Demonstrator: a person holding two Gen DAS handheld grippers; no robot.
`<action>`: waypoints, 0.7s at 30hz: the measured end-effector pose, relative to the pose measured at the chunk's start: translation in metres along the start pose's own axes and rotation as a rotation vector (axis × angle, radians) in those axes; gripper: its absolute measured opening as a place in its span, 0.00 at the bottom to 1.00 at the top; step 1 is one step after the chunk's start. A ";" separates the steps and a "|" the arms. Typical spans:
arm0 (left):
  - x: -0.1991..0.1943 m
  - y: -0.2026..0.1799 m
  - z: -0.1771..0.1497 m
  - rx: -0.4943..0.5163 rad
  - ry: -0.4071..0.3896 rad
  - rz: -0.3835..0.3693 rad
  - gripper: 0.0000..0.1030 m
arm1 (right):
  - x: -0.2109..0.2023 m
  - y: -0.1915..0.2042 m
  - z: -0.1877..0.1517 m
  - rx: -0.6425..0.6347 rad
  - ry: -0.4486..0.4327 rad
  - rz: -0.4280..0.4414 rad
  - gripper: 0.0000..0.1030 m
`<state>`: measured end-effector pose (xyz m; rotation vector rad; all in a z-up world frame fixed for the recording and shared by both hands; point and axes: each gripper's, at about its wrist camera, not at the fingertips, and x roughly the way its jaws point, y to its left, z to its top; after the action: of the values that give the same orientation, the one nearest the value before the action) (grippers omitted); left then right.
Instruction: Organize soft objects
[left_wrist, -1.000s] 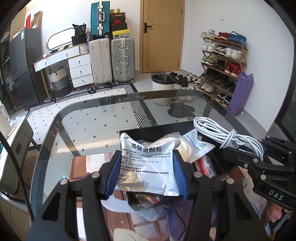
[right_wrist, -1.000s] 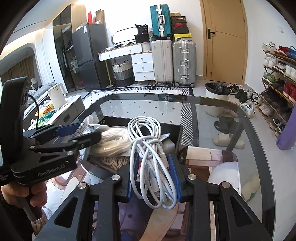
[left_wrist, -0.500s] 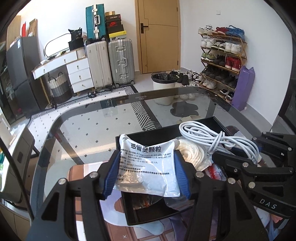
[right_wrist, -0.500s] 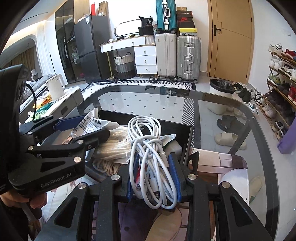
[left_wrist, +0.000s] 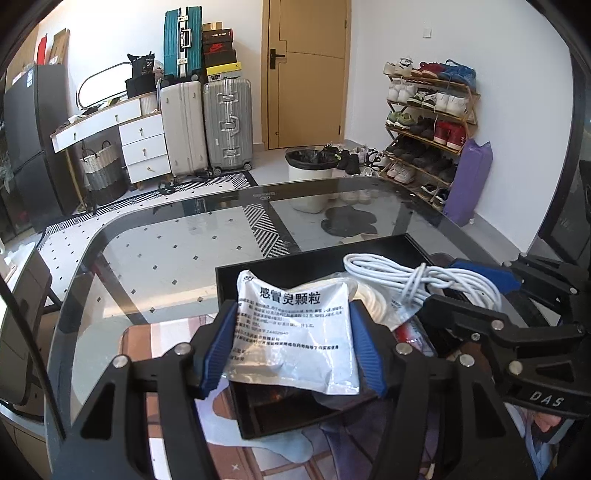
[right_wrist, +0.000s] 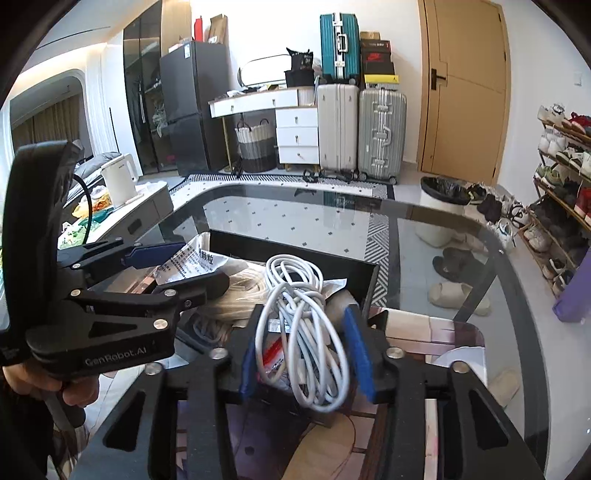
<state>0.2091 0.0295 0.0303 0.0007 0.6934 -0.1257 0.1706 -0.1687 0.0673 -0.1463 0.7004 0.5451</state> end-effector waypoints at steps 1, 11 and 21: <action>-0.003 0.000 -0.001 -0.001 0.000 -0.002 0.66 | -0.005 -0.002 -0.002 0.000 -0.010 -0.005 0.48; -0.044 -0.002 -0.013 -0.007 -0.054 0.005 0.94 | -0.037 -0.007 -0.021 0.015 -0.068 0.010 0.95; -0.089 0.007 -0.041 -0.053 -0.154 0.104 1.00 | -0.066 0.002 -0.046 0.008 -0.154 0.030 0.99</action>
<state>0.1159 0.0482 0.0551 -0.0232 0.5412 -0.0071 0.1015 -0.2089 0.0752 -0.0851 0.5559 0.5756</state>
